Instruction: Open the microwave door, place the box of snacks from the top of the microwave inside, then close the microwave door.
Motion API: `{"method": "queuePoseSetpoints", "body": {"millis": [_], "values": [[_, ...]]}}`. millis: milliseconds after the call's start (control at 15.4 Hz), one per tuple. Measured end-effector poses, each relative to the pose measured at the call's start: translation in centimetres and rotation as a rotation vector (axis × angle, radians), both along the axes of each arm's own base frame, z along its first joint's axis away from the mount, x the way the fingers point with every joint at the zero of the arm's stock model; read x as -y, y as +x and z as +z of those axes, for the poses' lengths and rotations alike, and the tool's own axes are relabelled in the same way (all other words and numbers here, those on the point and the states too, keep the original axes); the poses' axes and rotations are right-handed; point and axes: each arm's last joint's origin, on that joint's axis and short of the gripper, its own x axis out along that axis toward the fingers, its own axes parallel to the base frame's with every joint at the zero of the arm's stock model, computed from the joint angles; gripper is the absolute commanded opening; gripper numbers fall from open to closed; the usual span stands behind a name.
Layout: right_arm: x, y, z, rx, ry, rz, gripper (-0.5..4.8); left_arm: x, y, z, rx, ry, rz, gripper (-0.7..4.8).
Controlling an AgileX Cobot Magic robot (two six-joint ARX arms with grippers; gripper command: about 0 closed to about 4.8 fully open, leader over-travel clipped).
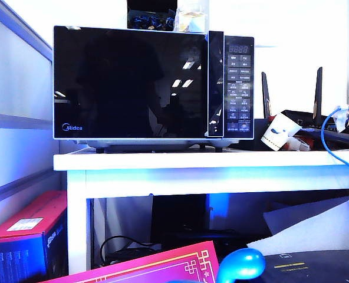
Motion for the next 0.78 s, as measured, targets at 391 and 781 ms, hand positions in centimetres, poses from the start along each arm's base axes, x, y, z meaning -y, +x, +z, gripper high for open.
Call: {"method": "queuePoseSetpoints", "body": {"millis": [391,781], "values": [[0.0,0.0,0.0,0.0,0.0,0.002,-0.05,0.0,0.0,0.0,0.0,0.0,0.0,-0.05],[-0.2,-0.7,5.0,0.249,0.165,0.028,-0.05,-0.5,-2.4,10.8,0.34,-0.201,0.115,-0.05]]}}
